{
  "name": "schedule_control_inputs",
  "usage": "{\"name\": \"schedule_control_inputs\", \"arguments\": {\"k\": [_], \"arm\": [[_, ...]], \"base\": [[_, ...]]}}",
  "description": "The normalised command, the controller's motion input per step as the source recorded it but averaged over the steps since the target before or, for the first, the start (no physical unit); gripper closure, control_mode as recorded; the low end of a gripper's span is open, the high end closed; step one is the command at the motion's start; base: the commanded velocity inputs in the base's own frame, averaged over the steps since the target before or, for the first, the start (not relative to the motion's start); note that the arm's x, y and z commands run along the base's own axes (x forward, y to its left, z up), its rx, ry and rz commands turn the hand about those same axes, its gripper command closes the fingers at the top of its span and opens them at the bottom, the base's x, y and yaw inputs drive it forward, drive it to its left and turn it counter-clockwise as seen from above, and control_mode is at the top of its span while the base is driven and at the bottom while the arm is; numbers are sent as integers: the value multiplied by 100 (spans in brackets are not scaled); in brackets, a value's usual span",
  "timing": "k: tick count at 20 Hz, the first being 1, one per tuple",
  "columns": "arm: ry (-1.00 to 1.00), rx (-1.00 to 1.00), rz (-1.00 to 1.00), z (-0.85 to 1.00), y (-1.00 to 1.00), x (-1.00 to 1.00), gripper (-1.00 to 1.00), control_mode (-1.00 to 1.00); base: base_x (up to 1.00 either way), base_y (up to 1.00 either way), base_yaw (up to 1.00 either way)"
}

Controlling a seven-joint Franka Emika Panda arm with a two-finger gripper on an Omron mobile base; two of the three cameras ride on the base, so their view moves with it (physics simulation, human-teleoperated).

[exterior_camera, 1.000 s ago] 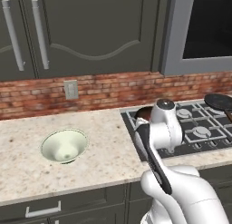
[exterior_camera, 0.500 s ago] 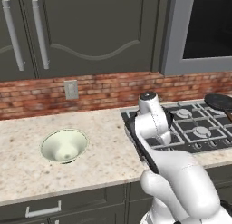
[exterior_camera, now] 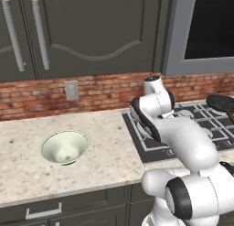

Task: Place one of the steaks on the plate and the other in the bowl. Then place the bowl in the fridge.

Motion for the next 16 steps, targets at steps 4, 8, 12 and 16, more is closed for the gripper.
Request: {"name": "schedule_control_inputs", "arguments": {"k": [4, 8, 12, 16], "arm": [[0, 6, 0, -47, -6, 15, -100, -100], [0, 0, 0, -1, 0, 32, -100, -100], [3, 0, 1, 0, 0, 37, -100, -100], [0, 1, 1, -8, -20, 27, -100, -100]], "base": [[0, 0, 0], [0, 0, 0], [0, 0, 0], [0, 0, 0]]}}
